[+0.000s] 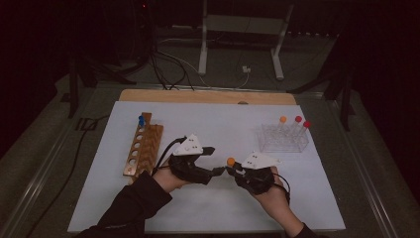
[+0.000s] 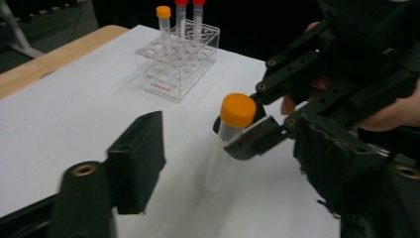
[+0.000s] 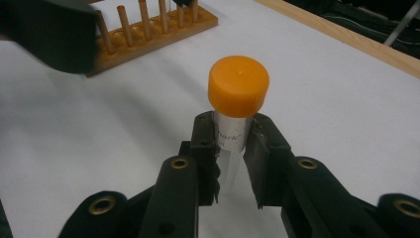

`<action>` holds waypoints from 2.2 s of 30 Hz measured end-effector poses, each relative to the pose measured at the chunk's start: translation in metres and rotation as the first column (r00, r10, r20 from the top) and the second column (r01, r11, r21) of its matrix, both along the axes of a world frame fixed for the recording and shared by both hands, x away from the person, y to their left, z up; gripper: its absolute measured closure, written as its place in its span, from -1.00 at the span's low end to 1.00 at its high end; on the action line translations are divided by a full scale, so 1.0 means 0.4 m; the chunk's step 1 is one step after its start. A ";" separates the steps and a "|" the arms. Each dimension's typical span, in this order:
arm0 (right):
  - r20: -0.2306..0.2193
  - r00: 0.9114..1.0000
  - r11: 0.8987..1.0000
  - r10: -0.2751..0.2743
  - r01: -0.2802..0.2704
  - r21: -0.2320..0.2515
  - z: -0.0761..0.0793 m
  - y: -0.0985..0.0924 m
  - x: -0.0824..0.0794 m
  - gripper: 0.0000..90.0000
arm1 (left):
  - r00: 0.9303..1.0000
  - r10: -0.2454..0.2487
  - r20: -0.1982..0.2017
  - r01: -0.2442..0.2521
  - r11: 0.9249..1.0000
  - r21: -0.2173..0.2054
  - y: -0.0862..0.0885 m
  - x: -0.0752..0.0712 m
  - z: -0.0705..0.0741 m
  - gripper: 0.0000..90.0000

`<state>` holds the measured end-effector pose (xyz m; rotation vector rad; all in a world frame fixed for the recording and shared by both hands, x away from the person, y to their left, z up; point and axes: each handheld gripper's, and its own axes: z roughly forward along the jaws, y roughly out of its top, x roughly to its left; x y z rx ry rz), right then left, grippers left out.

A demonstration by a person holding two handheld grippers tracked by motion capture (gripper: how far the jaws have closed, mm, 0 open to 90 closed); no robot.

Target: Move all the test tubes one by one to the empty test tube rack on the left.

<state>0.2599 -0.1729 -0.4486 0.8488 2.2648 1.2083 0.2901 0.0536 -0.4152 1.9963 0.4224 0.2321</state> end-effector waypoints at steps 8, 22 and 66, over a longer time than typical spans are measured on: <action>-0.005 1.000 1.000 0.005 -0.005 0.003 -0.002 0.001 0.000 0.66 | 1.000 0.005 0.012 -0.005 1.000 -0.003 -0.042 0.006 -0.015 0.04; -0.006 1.000 1.000 0.010 -0.010 0.002 -0.001 0.003 -0.001 0.66 | 0.998 -0.010 0.063 0.007 0.998 0.056 -0.082 0.003 -0.022 0.58; -0.005 0.999 0.988 -0.045 0.045 0.146 0.025 -0.046 0.013 -1.00 | 0.948 0.281 0.150 -0.285 0.958 0.008 0.212 0.039 0.093 0.60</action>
